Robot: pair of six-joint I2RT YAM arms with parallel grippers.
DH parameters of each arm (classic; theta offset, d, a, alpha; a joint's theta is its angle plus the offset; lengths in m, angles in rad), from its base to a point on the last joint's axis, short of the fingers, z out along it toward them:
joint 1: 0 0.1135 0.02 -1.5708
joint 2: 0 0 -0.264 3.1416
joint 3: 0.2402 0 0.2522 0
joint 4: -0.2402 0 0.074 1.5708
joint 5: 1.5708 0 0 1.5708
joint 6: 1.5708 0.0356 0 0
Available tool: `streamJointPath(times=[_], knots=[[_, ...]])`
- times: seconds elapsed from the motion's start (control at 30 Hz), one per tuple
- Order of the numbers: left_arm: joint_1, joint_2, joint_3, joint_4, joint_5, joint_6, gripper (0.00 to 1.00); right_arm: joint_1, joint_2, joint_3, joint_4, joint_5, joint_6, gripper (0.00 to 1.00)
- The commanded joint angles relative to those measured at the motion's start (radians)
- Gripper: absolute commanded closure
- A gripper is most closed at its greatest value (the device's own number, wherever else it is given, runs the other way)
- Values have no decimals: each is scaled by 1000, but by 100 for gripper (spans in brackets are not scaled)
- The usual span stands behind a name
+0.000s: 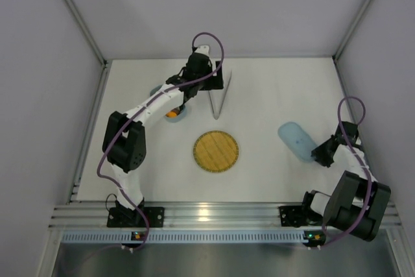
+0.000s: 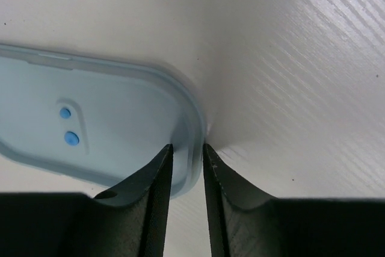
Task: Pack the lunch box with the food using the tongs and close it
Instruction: Pick up the box lid from the center of the board.
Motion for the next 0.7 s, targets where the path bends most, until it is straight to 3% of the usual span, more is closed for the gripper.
streamJointPath(times=[0.0, 0.07, 0.3, 0.43, 0.67], knots=[[-5, -69, -16, 61, 1, 23, 11, -12, 39, -4, 40, -21, 4, 75], [-5, -74, -21, 61, 2, 29, 11, -14, 57, -7, 53, -34, 4, 80], [-6, -80, -30, 59, 14, 29, 11, -12, 111, 10, 91, -65, -7, 85], [-28, -85, -21, 47, 14, 46, 11, -12, 114, 19, 97, -76, -12, 100], [-84, -85, 8, -17, 1, 66, 11, 0, 46, 22, 106, -111, -15, 100]])
